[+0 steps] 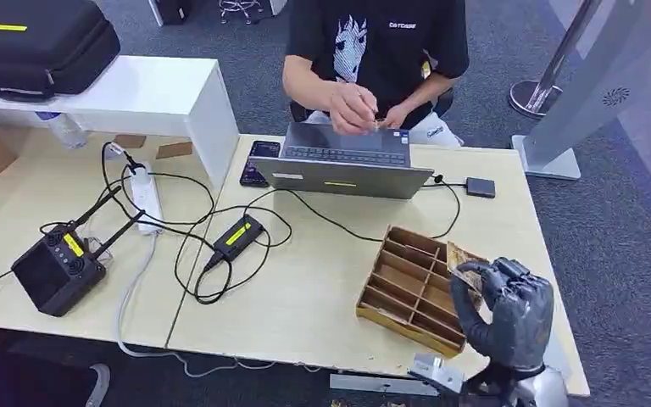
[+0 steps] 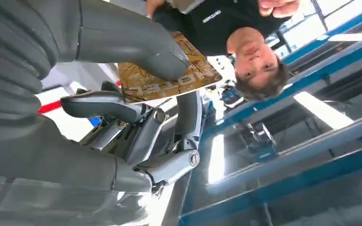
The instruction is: Pass the card to the sensor for recognition and then transmit it.
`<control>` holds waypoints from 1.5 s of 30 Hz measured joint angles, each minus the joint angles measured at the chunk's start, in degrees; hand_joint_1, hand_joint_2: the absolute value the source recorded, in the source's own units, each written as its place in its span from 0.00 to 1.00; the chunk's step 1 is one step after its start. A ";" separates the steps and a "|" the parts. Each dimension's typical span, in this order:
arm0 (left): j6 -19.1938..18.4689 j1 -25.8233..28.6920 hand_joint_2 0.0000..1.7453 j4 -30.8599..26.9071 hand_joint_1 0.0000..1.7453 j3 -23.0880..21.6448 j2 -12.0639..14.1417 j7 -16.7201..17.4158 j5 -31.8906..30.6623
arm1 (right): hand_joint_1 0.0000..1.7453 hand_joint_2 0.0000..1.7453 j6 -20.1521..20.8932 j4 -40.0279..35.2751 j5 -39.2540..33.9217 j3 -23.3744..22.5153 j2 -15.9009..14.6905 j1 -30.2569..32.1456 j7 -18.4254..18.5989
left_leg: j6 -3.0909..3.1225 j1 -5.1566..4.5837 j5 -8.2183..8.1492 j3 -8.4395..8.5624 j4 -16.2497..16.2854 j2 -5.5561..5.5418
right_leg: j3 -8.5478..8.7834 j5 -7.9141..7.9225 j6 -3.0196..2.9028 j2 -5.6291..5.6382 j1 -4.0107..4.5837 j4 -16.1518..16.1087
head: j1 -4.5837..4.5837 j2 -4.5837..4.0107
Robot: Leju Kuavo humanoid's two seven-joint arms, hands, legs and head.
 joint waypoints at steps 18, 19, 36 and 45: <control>-2.18 -0.89 1.00 0.00 0.00 -3.61 2.16 0.02 -2.80 | 0.00 1.00 3.54 25.66 -4.07 22.57 -3.91 -28.03 10.81 | -0.01 0.02 0.26 -0.14 0.02 -0.10 | -0.14 0.18 0.03 -0.04 0.00 0.03 | 0.00 0.00; -2.18 -0.89 1.00 0.00 0.00 -3.65 2.19 0.02 -2.80 | 0.00 1.00 3.47 26.01 -4.26 22.81 -3.91 -28.04 10.81 | -0.01 0.01 0.26 -0.14 0.02 -0.09 | -0.14 0.18 0.03 -0.04 0.00 0.03 | 0.00 0.00; -1.13 -0.65 1.00 0.00 0.00 -3.82 1.59 0.02 -1.22 | 0.00 1.00 0.33 13.06 3.04 12.81 -1.83 -11.37 -7.36 | -0.08 0.02 0.12 -0.18 0.02 -0.21 | -0.18 0.05 -0.04 -0.17 0.00 0.01 | 0.00 0.00; 0.87 -0.06 1.00 0.00 0.00 -2.97 0.02 -0.17 2.03 | 0.00 1.00 0.15 -6.38 -11.89 -4.06 4.98 7.01 -17.08 | 0.00 -0.01 -0.06 -0.19 0.02 -0.24 | -0.14 -0.10 0.03 -0.18 -0.02 -0.02 | -0.02 0.00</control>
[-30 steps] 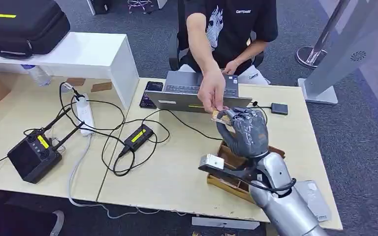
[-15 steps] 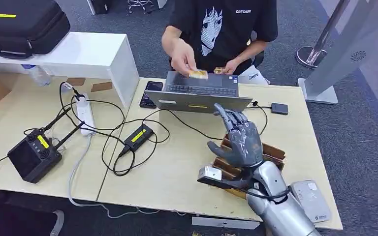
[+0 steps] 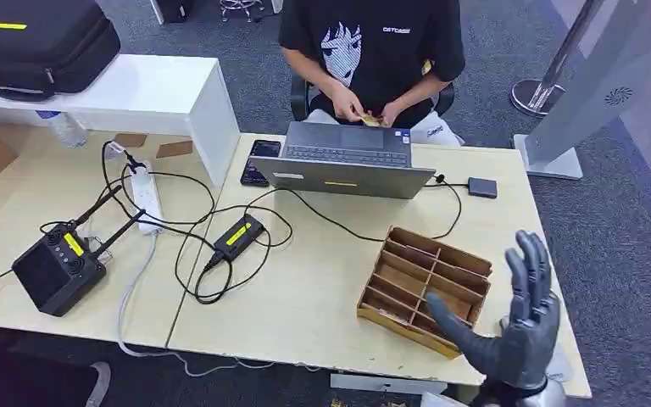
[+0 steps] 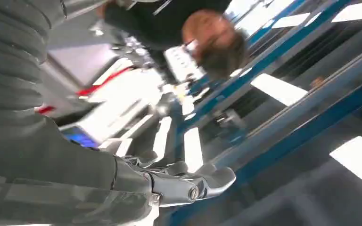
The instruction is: Pass the card to the sensor for recognition and then transmit it.
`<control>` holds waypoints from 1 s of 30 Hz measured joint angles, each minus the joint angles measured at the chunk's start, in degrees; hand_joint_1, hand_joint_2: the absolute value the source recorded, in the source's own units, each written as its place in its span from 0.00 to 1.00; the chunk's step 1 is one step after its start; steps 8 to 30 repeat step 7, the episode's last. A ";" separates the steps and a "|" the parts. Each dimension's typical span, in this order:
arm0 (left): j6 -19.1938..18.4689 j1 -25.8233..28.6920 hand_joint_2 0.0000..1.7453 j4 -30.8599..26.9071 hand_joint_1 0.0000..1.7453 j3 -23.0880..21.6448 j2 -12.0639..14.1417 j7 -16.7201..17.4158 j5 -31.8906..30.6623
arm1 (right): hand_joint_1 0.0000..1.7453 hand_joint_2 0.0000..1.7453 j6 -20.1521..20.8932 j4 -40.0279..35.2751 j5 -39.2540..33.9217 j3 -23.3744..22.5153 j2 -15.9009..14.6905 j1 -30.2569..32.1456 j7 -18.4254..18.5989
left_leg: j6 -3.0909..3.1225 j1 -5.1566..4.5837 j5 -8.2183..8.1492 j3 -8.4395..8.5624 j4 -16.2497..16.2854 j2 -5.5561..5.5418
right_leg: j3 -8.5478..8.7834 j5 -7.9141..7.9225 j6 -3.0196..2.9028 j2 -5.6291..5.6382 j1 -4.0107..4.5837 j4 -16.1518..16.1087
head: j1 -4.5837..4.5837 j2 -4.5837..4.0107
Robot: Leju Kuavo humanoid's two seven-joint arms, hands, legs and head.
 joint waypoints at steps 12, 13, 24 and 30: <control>0.09 0.03 1.00 0.00 0.00 0.57 -0.28 0.00 0.35 | 0.00 1.00 -0.07 -4.97 -1.45 -3.99 1.01 4.45 -0.13 | 0.03 0.00 -0.01 0.10 0.00 0.08 | -0.01 0.00 -0.01 0.02 0.00 -0.01 | 0.00 0.00; 0.09 0.03 1.00 0.00 0.00 0.57 -0.28 0.00 0.35 | 0.00 1.00 -0.07 -4.97 -1.45 -3.99 1.01 4.45 -0.13 | 0.03 0.00 -0.01 0.10 0.00 0.08 | -0.01 0.00 -0.01 0.02 0.00 -0.01 | 0.00 0.00; 0.09 0.03 1.00 0.00 0.00 0.57 -0.28 0.00 0.35 | 0.00 1.00 -0.07 -4.97 -1.45 -3.99 1.01 4.45 -0.13 | 0.03 0.00 -0.01 0.10 0.00 0.08 | -0.01 0.00 -0.01 0.02 0.00 -0.01 | 0.00 0.00; 0.09 0.03 1.00 0.00 0.00 0.57 -0.28 0.00 0.35 | 0.00 1.00 -0.07 -4.97 -1.45 -3.99 1.01 4.45 -0.13 | 0.03 0.00 -0.01 0.10 0.00 0.08 | -0.01 0.00 -0.01 0.02 0.00 -0.01 | 0.00 0.00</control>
